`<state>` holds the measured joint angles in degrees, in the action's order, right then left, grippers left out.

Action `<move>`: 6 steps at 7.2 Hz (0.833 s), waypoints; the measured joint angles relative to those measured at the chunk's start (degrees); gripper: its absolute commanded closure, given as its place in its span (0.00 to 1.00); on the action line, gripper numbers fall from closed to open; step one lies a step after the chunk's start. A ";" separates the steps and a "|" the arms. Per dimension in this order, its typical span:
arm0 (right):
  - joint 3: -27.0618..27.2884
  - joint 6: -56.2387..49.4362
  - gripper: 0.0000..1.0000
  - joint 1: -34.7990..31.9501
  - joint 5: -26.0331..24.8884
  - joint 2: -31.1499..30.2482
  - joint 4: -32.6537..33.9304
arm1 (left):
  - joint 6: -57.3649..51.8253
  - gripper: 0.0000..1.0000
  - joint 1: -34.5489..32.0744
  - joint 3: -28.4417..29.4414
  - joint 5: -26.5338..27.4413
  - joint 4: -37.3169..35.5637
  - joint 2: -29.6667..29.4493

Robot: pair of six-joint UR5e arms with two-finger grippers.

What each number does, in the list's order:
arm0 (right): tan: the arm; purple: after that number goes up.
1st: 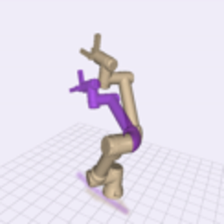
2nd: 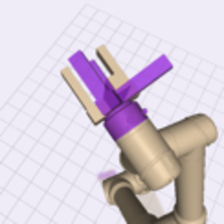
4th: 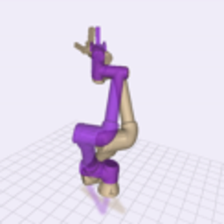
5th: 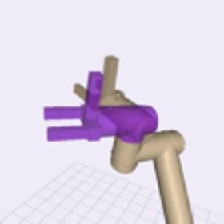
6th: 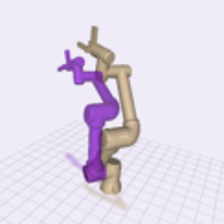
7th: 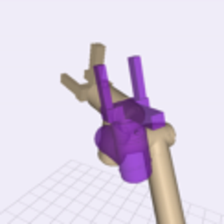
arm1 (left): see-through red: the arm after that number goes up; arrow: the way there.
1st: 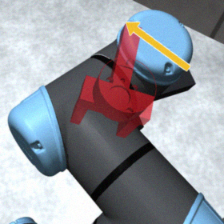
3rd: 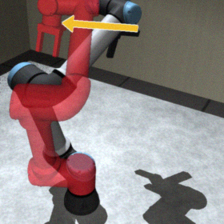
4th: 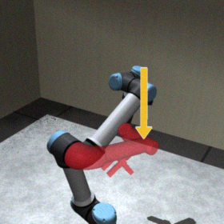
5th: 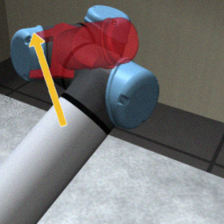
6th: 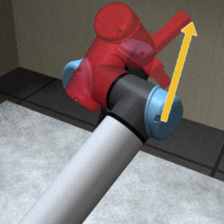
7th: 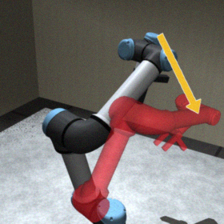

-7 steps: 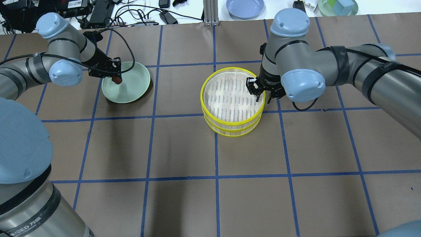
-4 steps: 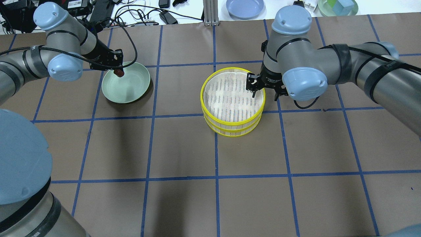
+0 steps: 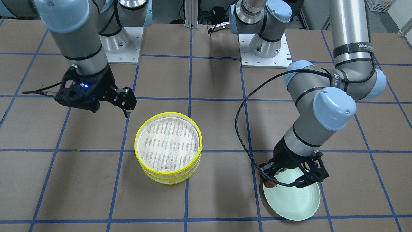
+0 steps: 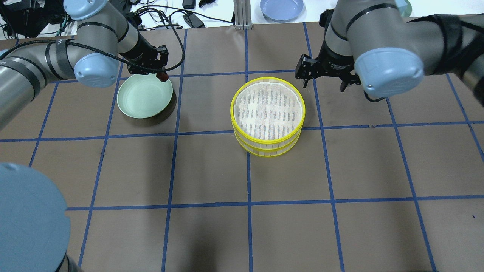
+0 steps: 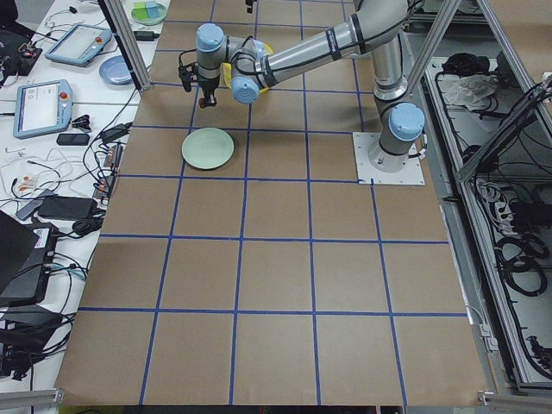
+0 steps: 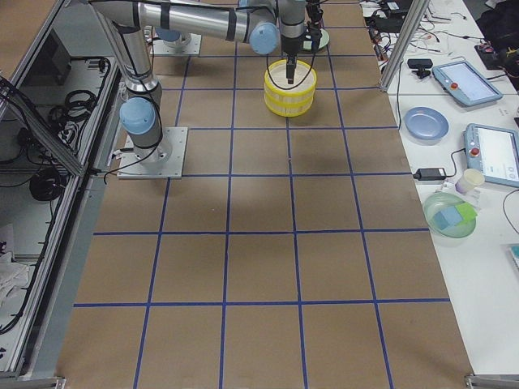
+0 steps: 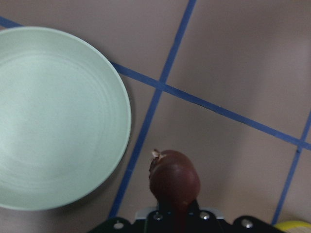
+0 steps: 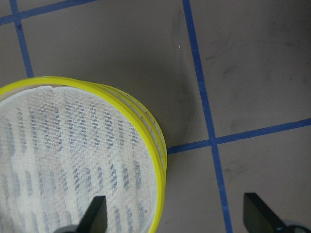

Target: Stack buns with steamer

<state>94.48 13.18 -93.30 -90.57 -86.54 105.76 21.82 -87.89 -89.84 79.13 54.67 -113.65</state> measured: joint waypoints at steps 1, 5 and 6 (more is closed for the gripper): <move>-2.38 -0.92 0.00 0.38 -0.08 -2.74 -4.51 | 4.55 1.00 -2.52 -0.11 -0.54 0.26 1.05; -9.33 -6.51 0.00 0.68 -0.60 -5.07 -13.23 | 22.79 0.76 -15.78 -1.18 -1.99 0.04 3.23; -9.40 -7.31 0.00 0.74 -0.79 -5.03 -13.01 | 24.50 0.12 -18.05 -1.88 -2.09 -0.19 2.94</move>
<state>85.07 5.86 -92.56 -91.35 -91.56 92.76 46.33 -105.95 -91.72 77.04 54.48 -110.72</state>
